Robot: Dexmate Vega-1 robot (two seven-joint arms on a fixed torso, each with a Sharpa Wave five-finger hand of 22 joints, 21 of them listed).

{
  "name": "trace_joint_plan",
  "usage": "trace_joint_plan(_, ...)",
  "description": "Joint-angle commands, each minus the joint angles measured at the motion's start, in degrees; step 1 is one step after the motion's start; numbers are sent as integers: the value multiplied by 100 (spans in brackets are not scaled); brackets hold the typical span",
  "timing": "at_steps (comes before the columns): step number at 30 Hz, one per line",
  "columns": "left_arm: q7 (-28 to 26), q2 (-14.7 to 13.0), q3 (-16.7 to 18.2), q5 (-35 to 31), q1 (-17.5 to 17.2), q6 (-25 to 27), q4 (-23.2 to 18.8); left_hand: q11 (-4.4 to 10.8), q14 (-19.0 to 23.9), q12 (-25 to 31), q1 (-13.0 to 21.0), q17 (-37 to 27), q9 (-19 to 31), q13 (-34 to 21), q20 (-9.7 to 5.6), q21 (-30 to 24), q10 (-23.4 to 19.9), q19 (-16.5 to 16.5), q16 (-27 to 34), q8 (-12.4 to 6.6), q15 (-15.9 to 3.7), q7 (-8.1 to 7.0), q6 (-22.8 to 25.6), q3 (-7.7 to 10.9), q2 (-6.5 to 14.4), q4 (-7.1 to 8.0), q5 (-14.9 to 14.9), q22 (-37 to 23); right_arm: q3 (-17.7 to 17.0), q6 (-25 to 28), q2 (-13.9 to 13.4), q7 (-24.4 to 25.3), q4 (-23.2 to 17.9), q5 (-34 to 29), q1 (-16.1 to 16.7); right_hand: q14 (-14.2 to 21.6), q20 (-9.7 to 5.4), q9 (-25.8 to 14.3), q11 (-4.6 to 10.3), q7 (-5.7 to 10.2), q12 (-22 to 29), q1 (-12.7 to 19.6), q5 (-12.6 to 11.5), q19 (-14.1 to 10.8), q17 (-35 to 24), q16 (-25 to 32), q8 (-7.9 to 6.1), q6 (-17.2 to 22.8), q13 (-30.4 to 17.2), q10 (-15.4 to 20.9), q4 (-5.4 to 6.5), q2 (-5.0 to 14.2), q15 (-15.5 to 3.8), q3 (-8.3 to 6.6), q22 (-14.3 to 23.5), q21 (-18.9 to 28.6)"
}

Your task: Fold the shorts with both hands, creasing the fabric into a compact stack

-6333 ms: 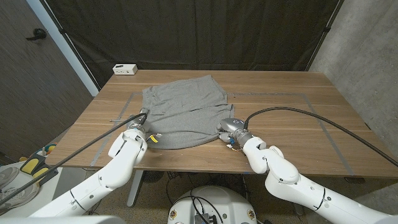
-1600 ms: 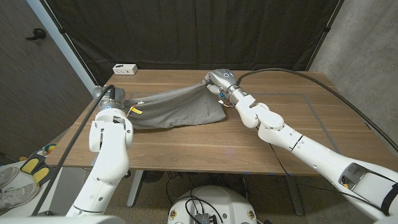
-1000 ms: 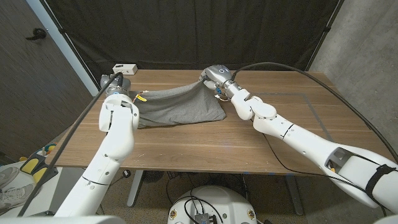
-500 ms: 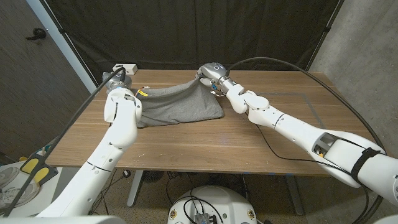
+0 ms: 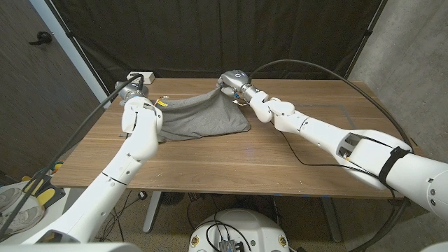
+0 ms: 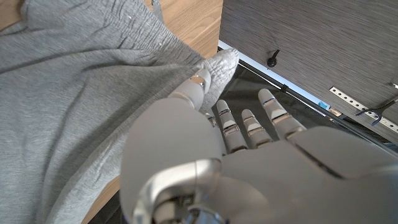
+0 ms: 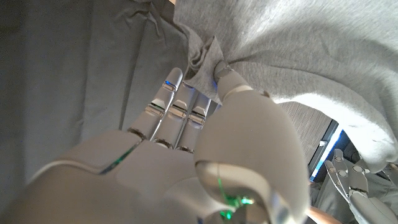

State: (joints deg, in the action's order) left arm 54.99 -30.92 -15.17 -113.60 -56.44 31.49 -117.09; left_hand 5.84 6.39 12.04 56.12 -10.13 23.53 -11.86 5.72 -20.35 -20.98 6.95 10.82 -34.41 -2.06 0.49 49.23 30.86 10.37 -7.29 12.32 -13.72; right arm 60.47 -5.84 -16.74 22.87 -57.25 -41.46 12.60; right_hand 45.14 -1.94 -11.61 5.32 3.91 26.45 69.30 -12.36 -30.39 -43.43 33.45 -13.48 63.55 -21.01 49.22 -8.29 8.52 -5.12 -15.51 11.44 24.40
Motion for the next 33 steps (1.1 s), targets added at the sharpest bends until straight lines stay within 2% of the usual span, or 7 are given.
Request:
trace_joint_plan(1, -1, -117, -205, -40, 205, 239, 356, 1, 48, 36, -12, -7, 7, -29, -31, -50, -19, 20, -2, -24, -45, 289, 369, 60, -59, 7, -8, -29, 508, -374, 605, 352, 1459, 238, -620, 69, -4, -17, 32, 36, -36, -40, -13, 9, -37, 2, 11, -1, -12, 22, 17, -17, -789, -52, 21, 31)
trace_joint_plan(9, -147, -128, -377, -156, 348, 428, 696, 31, 74, 45, -60, -7, -21, -28, -28, -80, -44, 45, 1, -5, -58, 255, 339, 75, -71, 8, -7, -34, 936, -627, 1244, 784, 2803, 425, -1017, 75, -13, -20, 31, 41, -42, -50, -8, 8, -66, -5, 20, -6, -24, 13, 23, -8, -788, -54, 21, 47)
trace_joint_plan(14, -198, -127, -454, -134, 404, 520, 846, 23, 104, 51, -94, -7, -40, -28, -28, -98, -65, 53, 8, -1, -74, 256, 344, 84, -73, 13, -6, -37, 1246, -563, 1649, 698, 3519, 703, -1224, 77, -14, -21, 38, 47, -47, -49, -6, 5, -78, -8, 26, -13, -22, 14, 21, -5, -793, -57, 21, 54)
trace_joint_plan(24, -500, -104, -642, -172, 475, 796, 1185, 55, 206, 88, -177, 0, -98, -29, -11, -173, -174, 144, 30, 49, -126, 187, 285, 67, -70, 19, -13, -46, 1935, 215, 1939, -140, 3662, 1523, -1456, 87, -29, -25, 56, 62, -68, -60, 1, 7, -116, -18, 50, -54, -22, -5, 28, 4, -788, -60, 20, 76)
trace_joint_plan(26, -546, -103, -672, -177, 496, 844, 1276, 54, 235, 101, -187, 3, -112, -29, -13, -198, -212, 186, 38, 62, -129, 199, 275, 58, -65, 17, -15, -48, 2062, 386, 1825, -279, 3382, 1668, -1468, 82, -28, -26, 70, 60, -71, -50, 1, 8, -122, -25, 53, -61, -24, -9, 19, 3, -798, -65, 20, 80)
trace_joint_plan(29, -572, -102, -729, -214, 534, 904, 1420, 77, 309, 127, -207, 7, -142, -27, -9, -228, -290, 219, 55, 75, -170, 205, 294, 36, -76, 4, -20, -50, 2224, 535, 1778, -323, 3213, 1763, -1494, 90, -32, -27, 48, 68, -81, -64, 2, 12, -129, -26, 62, -79, -20, -21, 33, 16, -787, -65, 20, 83)
trace_joint_plan(33, -628, -92, -798, -207, 594, 996, 1618, 89, 368, 151, -237, 12, -175, -26, -16, -256, -367, 248, 64, 82, -195, 202, 341, 9, -83, 1, -27, -52, 2366, 800, 1866, -689, 3200, 1936, -1571, 89, -37, -29, 82, 80, -99, -59, 5, 17, -143, -32, 69, -96, -13, -38, 29, 21, -800, -72, 19, 90)
